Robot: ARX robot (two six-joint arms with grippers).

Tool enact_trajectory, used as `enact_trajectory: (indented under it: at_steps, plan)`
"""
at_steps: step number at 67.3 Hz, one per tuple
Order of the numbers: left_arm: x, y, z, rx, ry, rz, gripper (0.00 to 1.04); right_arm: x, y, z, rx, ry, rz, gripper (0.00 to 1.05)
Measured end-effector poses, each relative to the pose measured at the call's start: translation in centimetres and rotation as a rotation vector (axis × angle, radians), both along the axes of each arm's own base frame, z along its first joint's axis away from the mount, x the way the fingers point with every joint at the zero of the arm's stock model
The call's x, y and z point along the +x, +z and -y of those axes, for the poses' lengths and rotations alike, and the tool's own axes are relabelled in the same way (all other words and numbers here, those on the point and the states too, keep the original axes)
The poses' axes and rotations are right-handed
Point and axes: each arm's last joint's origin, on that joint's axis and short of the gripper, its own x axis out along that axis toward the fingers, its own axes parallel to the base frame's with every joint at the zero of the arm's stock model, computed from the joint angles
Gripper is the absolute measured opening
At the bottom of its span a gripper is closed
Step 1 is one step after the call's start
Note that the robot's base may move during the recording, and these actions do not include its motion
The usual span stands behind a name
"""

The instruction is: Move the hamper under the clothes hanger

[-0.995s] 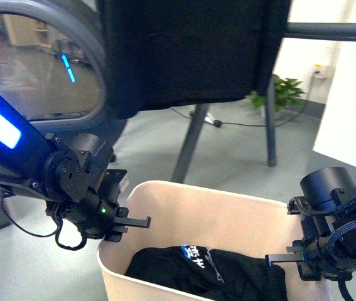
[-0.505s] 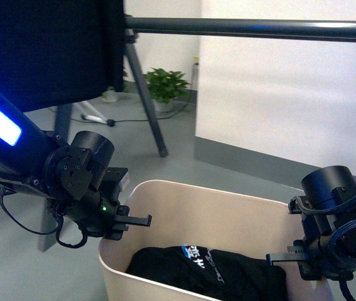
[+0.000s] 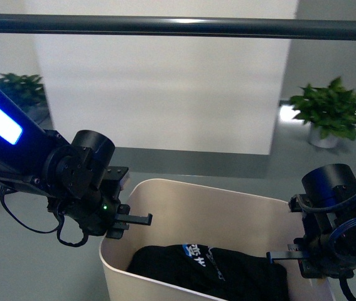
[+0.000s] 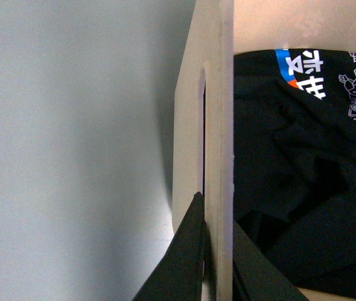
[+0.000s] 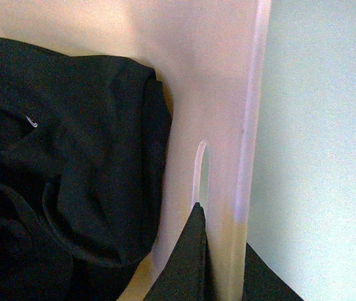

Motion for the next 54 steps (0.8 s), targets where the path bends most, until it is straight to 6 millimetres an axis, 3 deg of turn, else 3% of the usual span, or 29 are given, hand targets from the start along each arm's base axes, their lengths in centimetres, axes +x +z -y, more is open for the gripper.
enact_trajectory:
  at_steps: [15,34,54]
  plan:
    - [-0.4,0.0,1.7,-0.01,-0.042,-0.002,0.04,0.0,-0.1,1.3,-0.03,-0.046,-0.001,0.03]
    - [-0.3,0.0,1.6,-0.006,-0.037,-0.002,0.04,0.0,-0.1,1.2,-0.021,-0.037,-0.004,0.03]
    - [0.3,0.0,-2.1,0.022,0.06,0.003,0.04,-0.1,0.1,-2.0,0.036,0.06,0.001,0.03]
